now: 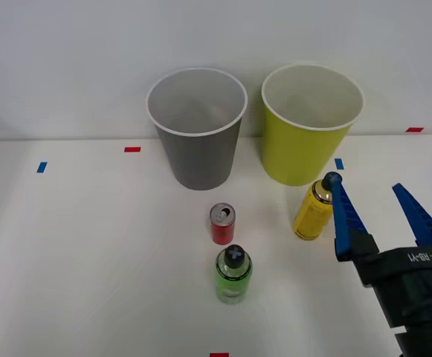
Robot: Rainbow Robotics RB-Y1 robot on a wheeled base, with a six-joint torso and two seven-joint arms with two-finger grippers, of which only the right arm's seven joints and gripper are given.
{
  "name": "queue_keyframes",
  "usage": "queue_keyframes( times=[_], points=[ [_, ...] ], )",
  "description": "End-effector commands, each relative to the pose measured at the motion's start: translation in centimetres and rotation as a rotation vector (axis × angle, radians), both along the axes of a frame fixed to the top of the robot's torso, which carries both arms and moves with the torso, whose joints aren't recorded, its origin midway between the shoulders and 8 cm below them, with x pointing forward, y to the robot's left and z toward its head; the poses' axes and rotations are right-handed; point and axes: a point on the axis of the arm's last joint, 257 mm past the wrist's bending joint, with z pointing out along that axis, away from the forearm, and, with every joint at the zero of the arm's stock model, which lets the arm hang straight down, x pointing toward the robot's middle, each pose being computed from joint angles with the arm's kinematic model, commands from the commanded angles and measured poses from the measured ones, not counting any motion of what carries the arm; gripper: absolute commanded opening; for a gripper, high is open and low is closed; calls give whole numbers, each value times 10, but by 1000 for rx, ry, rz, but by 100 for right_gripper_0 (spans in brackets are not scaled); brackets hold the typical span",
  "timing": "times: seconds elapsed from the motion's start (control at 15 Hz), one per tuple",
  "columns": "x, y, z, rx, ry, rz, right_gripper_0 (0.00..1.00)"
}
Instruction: Put cans in the gray bin, plastic bottles in the light green bin
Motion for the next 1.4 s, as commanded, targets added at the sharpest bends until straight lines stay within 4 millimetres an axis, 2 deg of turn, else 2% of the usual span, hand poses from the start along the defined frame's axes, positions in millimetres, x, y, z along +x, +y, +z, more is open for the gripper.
queue_keyframes(
  times=[0.07,0.4,0.6,0.87,1.0,1.13,1.27,1.4],
  points=[
    [-10,-25,-20,-135,48,-85,100],
    [-36,-60,-60,-196,181,-179,100],
    [-48,-81,-96,-246,264,-238,100],
    [-54,-109,-137,-321,333,-280,100],
    [-66,-124,-158,-358,319,-304,100],
    [-80,-136,-166,-408,288,-307,100],
    [-86,-143,-165,-427,277,-299,100],
    [-87,-150,-163,-347,278,-293,100]
  ],
)
